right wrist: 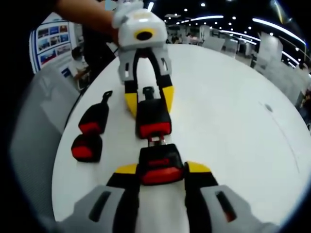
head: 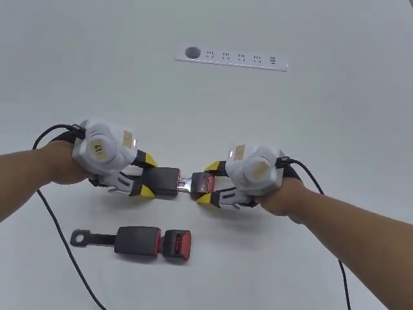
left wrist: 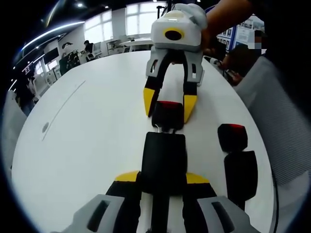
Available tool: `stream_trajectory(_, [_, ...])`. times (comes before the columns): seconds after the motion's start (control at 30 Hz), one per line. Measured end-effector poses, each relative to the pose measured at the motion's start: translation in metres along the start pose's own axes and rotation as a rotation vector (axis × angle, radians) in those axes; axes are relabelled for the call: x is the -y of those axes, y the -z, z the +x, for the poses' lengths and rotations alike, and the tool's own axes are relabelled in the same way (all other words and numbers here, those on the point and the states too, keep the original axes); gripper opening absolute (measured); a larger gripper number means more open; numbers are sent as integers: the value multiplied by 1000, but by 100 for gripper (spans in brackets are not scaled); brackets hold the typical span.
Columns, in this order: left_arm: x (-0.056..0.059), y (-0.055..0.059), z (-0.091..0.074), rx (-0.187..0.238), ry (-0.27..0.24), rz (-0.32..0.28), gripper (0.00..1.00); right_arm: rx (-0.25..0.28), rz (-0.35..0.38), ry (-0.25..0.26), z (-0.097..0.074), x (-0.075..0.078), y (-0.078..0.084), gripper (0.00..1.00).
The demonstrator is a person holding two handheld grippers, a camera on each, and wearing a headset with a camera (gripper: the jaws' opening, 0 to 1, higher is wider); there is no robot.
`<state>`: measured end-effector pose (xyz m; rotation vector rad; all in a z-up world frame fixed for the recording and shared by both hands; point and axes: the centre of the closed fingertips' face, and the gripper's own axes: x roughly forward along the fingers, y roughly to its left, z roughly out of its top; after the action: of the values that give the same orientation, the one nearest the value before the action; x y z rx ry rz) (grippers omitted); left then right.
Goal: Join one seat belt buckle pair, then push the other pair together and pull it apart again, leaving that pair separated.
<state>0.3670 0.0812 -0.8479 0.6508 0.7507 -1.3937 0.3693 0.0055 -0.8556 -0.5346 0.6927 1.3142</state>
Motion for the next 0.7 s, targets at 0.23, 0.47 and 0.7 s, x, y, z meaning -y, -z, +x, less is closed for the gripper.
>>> stream_trajectory(0.23, [0,0,0,5,3,-3,34,0,0,0,-7,1,8,36])
stream_trajectory(0.47, [0,0,0,1,1,-8,34,2,-9,2,-17,2,18,36])
stream_trajectory(0.7, [0,0,0,-3,1,-9,34,-7,0,5,-30,4,32,36])
